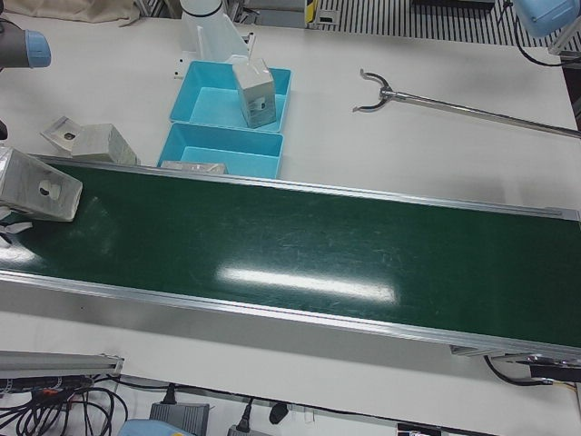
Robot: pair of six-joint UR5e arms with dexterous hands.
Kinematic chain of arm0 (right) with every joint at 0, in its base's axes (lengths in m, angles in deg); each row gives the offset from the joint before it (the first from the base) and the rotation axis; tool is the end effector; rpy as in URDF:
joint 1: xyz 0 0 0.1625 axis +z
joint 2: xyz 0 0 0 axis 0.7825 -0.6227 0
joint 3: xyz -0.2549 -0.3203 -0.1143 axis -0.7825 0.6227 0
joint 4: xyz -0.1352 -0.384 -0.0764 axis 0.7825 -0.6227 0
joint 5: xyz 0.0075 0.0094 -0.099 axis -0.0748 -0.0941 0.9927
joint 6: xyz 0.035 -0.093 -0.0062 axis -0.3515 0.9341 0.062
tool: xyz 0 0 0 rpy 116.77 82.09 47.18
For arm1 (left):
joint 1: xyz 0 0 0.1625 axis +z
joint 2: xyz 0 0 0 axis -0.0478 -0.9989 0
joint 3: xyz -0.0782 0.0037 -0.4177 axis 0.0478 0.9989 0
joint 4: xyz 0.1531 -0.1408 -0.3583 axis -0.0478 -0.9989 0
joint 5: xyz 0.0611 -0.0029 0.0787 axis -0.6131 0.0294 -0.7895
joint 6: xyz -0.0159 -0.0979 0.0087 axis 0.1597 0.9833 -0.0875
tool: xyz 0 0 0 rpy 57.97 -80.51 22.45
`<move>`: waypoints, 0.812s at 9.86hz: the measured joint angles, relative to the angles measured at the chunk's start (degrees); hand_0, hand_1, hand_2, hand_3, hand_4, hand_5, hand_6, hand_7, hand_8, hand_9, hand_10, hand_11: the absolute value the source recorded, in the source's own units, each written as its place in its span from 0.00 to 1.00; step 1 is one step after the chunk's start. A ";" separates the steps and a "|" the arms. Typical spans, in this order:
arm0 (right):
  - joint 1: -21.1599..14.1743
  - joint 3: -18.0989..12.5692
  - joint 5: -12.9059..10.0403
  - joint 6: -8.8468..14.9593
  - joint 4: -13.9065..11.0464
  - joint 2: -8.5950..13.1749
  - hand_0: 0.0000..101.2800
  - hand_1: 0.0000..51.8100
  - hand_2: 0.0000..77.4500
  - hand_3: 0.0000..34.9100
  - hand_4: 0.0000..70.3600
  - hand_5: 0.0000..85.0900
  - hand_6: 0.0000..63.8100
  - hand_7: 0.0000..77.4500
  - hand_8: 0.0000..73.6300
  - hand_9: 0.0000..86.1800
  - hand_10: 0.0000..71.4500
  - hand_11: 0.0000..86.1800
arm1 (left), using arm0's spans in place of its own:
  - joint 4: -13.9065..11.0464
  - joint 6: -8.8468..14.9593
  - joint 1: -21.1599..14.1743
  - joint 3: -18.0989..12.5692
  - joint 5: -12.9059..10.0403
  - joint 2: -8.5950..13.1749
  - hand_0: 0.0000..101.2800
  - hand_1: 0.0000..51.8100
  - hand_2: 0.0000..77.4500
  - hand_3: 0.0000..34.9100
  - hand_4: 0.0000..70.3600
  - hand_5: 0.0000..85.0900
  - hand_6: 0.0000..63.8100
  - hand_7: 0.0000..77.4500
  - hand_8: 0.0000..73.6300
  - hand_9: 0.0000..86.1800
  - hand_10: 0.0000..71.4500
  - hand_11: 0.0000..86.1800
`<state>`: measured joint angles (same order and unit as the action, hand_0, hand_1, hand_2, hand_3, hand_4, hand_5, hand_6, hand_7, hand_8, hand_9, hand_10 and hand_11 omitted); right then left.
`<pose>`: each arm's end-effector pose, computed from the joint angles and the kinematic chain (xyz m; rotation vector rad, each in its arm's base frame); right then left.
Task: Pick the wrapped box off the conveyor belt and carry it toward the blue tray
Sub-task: 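Close the right hand fingers around the wrapped box and lift it, then carry the held box with the right hand down over the blue tray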
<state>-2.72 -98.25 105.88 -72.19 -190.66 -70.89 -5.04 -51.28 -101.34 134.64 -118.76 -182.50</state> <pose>-0.3261 -0.6139 0.3201 -0.3016 -2.3518 1.5044 -0.2293 -0.5100 0.5220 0.2999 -2.1784 2.1969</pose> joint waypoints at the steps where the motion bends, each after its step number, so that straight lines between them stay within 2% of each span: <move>1: 0.07 -0.23 -0.02 -0.13 0.14 0.04 0.38 0.05 0.44 0.63 0.31 0.49 0.40 0.57 0.33 0.16 0.37 0.43 | 0.00 0.00 0.00 0.00 0.00 0.00 0.00 0.00 0.01 0.00 0.00 0.01 0.00 0.01 0.01 0.01 0.00 0.00; 2: 0.12 -0.89 -0.04 -0.19 0.36 0.04 0.38 0.05 0.44 0.63 0.31 0.49 0.40 0.57 0.33 0.16 0.37 0.43 | 0.00 0.00 0.00 0.00 0.00 0.00 0.00 0.00 0.01 0.00 0.00 0.01 0.00 0.01 0.01 0.00 0.01 0.00; 3: 0.15 -2.09 -0.43 -0.19 0.55 0.05 0.38 0.04 0.44 0.50 0.32 0.51 0.48 0.58 0.33 0.42 0.38 0.46 | 0.00 0.00 0.00 0.00 0.00 0.00 0.00 0.00 0.01 0.00 0.00 0.01 0.00 0.01 0.01 0.00 0.00 0.00; 5: -1.09 -6.28 -3.11 -0.01 0.61 0.04 0.38 0.04 0.44 0.25 0.32 0.53 0.44 0.61 0.29 0.37 0.37 0.44 | 0.00 0.00 0.00 0.00 0.00 0.00 0.00 0.00 0.01 0.00 0.00 0.01 0.00 0.01 0.01 0.00 0.00 0.00; 6: -3.01 -8.82 -5.17 0.13 0.60 0.03 0.38 0.04 0.44 0.25 0.32 0.53 0.44 0.61 0.29 0.37 0.37 0.44 | 0.00 0.00 0.00 0.00 0.00 0.00 0.00 0.00 0.01 0.00 0.00 0.01 0.00 0.01 0.01 0.00 0.01 0.00; 7: -5.33 -10.86 -7.18 0.26 0.57 0.04 0.38 0.04 0.45 0.00 0.32 0.53 0.38 0.59 0.24 0.33 0.34 0.39 | 0.00 0.00 0.00 0.00 0.00 0.00 0.00 0.00 0.01 0.00 0.00 0.01 0.00 0.01 0.00 0.01 0.00 0.00; 8: -8.09 -12.89 -9.26 0.79 0.54 0.09 0.39 0.04 0.45 0.10 0.32 0.53 0.36 0.59 0.21 0.31 0.31 0.37 | 0.00 0.00 0.00 0.00 0.00 0.00 0.00 0.00 0.01 0.00 0.00 0.01 0.00 0.01 0.01 0.01 0.01 0.00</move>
<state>-10.81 -111.14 96.63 -71.40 -190.12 -70.80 -5.04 -51.28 -101.34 134.64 -118.76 -182.50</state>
